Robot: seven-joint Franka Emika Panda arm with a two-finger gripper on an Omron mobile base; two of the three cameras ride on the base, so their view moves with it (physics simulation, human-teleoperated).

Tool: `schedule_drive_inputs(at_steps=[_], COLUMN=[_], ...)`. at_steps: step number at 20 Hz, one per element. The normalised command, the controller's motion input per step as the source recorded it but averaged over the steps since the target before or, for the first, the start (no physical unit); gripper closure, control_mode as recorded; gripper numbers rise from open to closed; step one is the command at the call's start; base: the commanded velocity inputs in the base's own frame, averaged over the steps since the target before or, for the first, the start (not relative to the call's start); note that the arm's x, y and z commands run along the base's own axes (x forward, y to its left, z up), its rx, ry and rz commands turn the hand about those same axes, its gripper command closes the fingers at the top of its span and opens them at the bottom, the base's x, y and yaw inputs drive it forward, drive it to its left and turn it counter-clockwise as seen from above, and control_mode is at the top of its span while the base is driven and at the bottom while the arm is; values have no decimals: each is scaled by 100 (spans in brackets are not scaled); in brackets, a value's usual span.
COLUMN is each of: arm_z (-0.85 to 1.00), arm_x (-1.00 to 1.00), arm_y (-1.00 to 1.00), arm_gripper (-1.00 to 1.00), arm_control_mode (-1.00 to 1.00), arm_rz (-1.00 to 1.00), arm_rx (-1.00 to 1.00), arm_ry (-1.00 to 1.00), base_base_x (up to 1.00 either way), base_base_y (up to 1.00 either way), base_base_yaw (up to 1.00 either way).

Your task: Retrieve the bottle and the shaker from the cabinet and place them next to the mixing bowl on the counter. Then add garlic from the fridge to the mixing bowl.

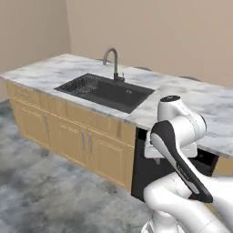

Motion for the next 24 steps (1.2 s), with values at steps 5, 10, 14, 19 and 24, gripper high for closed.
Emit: schedule_drive_inputs(at_steps=[5,10,14,19,24], arm_z=[0,0,0,0,0], arm_x=[0,0,0,0,0], arm_y=[0,0,0,0,0], arm_gripper=[-100,-100,-100,-100,-100], arm_control_mode=[100,100,100,100,100], arm_rz=[0,0,0,0,0], arm_rx=[0,0,0,0,0], arm_ry=[0,0,0,0,0], base_base_x=[0,3,21,62,79], base_base_y=[-5,-24,-16,-42,-86], base_base_yaw=[-98,-92,-88,-61,-1])
